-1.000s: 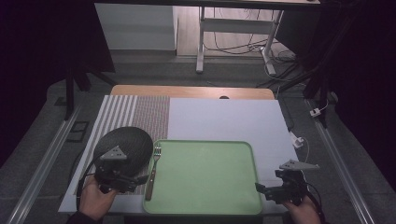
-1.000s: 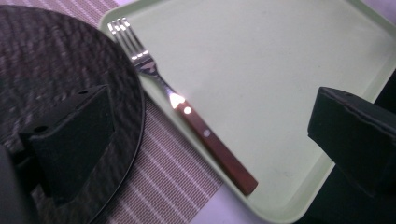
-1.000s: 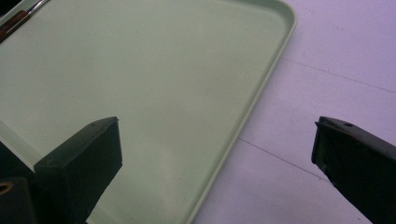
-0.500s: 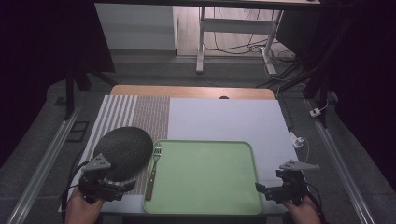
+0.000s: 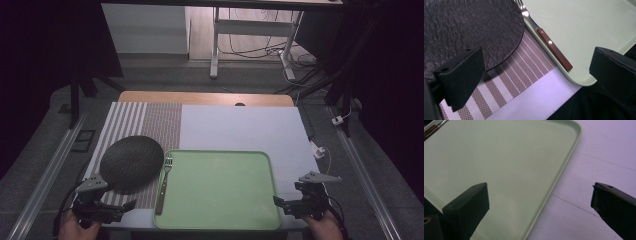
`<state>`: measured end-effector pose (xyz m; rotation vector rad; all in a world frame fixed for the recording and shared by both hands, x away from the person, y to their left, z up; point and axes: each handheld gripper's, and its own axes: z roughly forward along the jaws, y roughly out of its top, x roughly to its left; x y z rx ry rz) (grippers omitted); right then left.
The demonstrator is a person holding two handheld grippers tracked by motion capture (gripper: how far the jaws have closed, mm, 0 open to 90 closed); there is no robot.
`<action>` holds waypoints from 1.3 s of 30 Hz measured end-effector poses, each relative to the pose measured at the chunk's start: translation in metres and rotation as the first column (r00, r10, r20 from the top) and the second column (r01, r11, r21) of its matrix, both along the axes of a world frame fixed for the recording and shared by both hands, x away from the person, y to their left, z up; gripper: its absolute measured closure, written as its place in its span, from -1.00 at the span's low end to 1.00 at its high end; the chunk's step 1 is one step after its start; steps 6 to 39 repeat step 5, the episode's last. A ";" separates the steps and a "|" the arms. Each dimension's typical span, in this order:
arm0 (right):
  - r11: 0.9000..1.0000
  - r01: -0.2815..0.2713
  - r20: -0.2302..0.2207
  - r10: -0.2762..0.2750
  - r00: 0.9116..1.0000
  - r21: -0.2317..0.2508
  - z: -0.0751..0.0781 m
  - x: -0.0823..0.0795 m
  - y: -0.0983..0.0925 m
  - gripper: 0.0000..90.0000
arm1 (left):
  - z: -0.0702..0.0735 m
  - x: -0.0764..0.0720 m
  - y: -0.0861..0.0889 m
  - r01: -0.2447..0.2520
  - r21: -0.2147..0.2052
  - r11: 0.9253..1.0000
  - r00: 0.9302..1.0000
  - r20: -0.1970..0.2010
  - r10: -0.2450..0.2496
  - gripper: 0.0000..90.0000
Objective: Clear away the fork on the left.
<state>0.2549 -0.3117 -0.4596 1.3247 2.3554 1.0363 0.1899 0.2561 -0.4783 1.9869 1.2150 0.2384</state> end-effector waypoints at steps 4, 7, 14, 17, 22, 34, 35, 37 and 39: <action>1.000 0.002 -0.001 -0.002 1.000 -0.002 0.000 0.000 0.000 -0.96 | 0.000 0.002 0.000 0.000 -0.011 1.000 1.000 -0.014 0.000 -0.99; 1.000 0.002 -0.001 -0.002 1.000 -0.002 0.000 0.000 0.000 -0.96 | 0.000 0.002 0.000 0.000 -0.011 1.000 1.000 -0.014 0.000 -1.00; 1.000 0.002 -0.001 -0.002 1.000 -0.002 0.000 0.000 0.000 -0.96 | 0.000 0.002 0.000 0.000 -0.011 1.000 1.000 -0.014 0.000 -1.00; 1.000 0.002 -0.001 -0.002 1.000 -0.002 0.000 0.000 0.000 -0.96 | 0.000 0.002 0.000 0.000 -0.011 1.000 1.000 -0.014 0.000 -1.00; 1.000 0.002 -0.001 -0.002 1.000 -0.002 0.000 0.000 0.000 -0.96 | 0.000 0.002 0.000 0.000 -0.011 1.000 1.000 -0.014 0.000 -1.00; 1.000 0.002 -0.001 -0.002 1.000 -0.002 0.000 0.000 0.000 -0.96 | 0.000 0.002 0.000 0.000 -0.011 1.000 1.000 -0.014 0.000 -1.00; 1.000 0.002 -0.001 -0.002 1.000 -0.002 0.000 0.000 0.000 -0.96 | 0.000 0.002 0.000 0.000 -0.011 1.000 1.000 -0.014 0.000 -1.00; 1.000 0.002 -0.001 -0.002 1.000 -0.002 0.000 0.000 0.000 -0.96 | 0.000 0.002 0.000 0.000 -0.011 1.000 1.000 -0.014 0.000 -1.00; 1.000 0.002 -0.001 -0.002 1.000 -0.002 0.000 0.000 0.000 -0.96 | 0.000 0.002 0.000 0.000 -0.011 1.000 1.000 -0.014 0.000 -1.00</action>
